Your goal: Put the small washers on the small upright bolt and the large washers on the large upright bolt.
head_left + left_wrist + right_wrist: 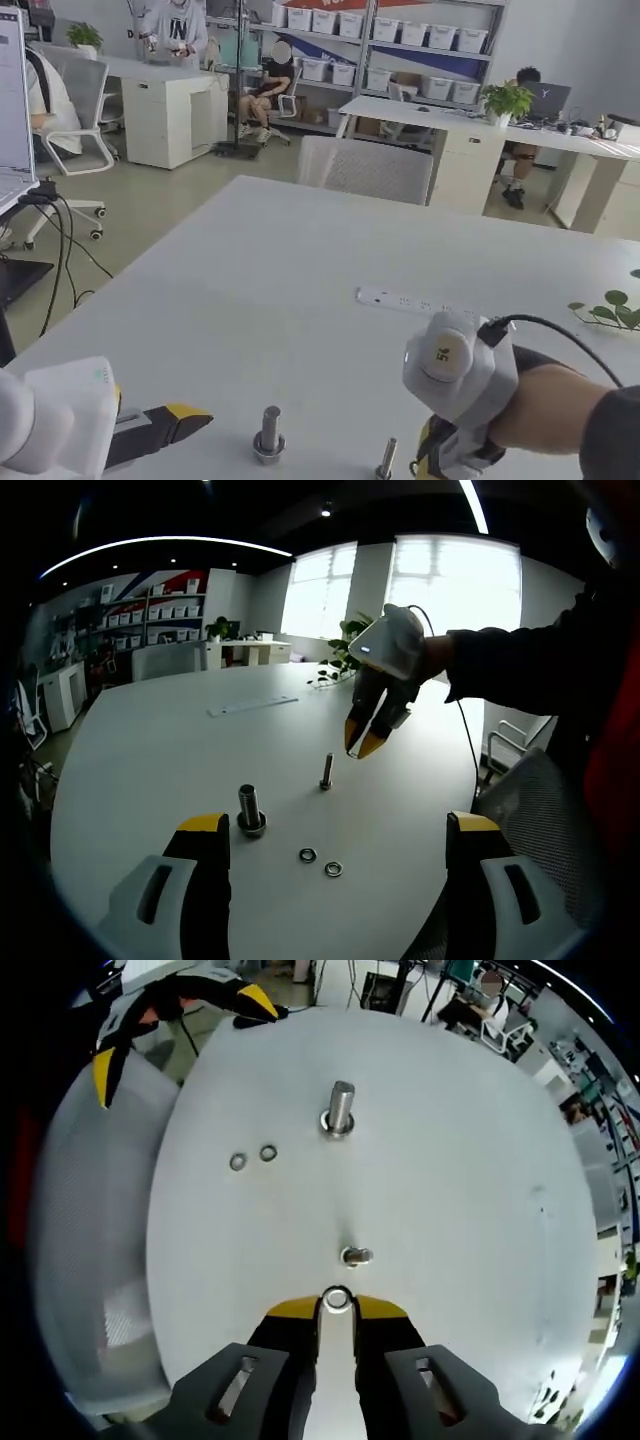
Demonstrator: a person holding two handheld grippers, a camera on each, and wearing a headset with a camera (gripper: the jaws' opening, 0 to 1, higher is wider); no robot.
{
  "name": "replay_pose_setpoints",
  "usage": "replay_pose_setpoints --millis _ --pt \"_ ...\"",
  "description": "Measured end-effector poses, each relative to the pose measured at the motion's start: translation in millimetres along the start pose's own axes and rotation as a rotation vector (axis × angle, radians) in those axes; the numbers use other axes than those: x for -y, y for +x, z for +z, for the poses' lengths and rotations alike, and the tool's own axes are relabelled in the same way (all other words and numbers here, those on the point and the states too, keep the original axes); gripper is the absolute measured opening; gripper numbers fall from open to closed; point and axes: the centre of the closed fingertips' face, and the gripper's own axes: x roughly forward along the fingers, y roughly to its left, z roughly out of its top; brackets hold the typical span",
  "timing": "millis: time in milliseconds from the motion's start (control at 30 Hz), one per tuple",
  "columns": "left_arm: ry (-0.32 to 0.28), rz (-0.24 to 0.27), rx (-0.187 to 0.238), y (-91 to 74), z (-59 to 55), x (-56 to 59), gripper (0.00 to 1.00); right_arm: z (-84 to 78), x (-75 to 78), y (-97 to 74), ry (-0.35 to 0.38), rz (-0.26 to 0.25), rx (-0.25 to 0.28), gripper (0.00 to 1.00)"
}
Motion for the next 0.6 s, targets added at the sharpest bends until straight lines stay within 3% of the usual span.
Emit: replay_pose_setpoints --millis 267,600 --pt "0.000 0.002 0.004 -0.3 1.4 0.5 0.89 13.7 13.0 -14.1 -0.045 -0.040 0.004 0.13" --pt "-0.004 0.003 0.003 -0.8 0.9 -0.8 0.89 28.5 17.5 -10.7 -0.096 -0.036 -0.010 0.13"
